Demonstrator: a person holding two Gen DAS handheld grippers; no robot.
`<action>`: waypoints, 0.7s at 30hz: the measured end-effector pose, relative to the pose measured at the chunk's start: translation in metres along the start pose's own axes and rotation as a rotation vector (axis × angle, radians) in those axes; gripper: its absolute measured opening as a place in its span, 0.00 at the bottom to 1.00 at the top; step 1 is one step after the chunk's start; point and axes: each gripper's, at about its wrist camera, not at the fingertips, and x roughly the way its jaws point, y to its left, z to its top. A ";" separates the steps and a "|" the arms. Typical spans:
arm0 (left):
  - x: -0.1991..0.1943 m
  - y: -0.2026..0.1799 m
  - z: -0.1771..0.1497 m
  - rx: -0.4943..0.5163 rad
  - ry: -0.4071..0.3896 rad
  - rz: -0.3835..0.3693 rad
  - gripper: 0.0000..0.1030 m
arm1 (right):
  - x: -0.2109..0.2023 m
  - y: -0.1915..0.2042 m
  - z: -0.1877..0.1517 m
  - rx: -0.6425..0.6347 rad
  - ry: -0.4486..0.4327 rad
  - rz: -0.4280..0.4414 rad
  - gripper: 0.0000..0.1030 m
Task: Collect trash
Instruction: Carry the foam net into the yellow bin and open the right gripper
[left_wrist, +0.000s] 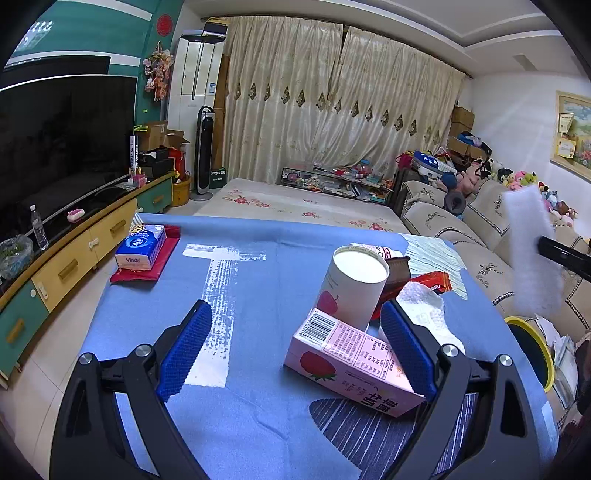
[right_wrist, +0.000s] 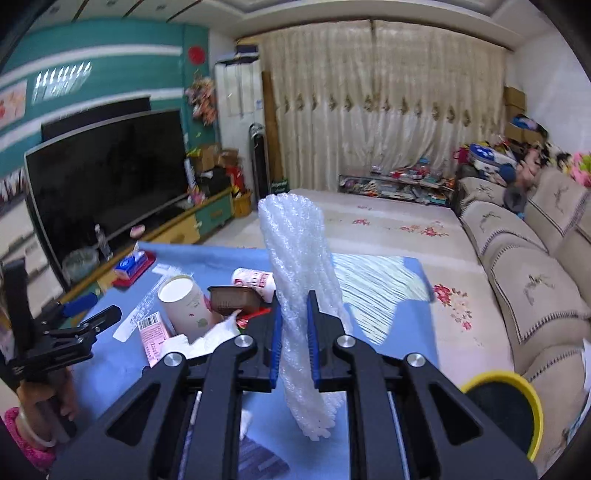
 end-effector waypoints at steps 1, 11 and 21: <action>0.000 0.000 0.000 0.000 -0.001 0.001 0.89 | -0.005 -0.006 -0.003 0.017 -0.004 -0.009 0.12; 0.001 -0.003 -0.002 0.013 0.001 -0.001 0.89 | -0.035 -0.125 -0.074 0.308 0.071 -0.234 0.12; 0.003 -0.005 -0.001 0.018 0.011 0.001 0.89 | -0.021 -0.188 -0.118 0.437 0.158 -0.348 0.14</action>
